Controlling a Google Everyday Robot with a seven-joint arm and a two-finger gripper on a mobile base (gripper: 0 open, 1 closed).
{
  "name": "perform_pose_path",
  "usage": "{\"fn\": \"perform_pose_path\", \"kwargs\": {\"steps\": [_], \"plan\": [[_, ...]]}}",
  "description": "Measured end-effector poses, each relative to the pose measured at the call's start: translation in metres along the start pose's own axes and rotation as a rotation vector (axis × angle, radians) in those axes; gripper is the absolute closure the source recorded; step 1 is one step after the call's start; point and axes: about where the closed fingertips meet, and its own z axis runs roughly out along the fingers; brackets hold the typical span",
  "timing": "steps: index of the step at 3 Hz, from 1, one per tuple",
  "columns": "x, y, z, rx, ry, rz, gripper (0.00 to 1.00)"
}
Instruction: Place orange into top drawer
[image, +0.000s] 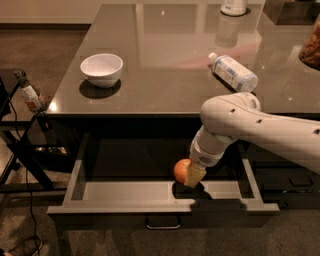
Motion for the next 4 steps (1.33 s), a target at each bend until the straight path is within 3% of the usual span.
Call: {"fn": "perform_pose_path", "kwargs": {"steps": [2, 4], "plan": [[0.0151, 0.0030, 0.0224, -0.016, 0.020, 0.024, 1.00], [0.0151, 0.0030, 0.0225, -0.016, 0.020, 0.024, 0.57]]}}
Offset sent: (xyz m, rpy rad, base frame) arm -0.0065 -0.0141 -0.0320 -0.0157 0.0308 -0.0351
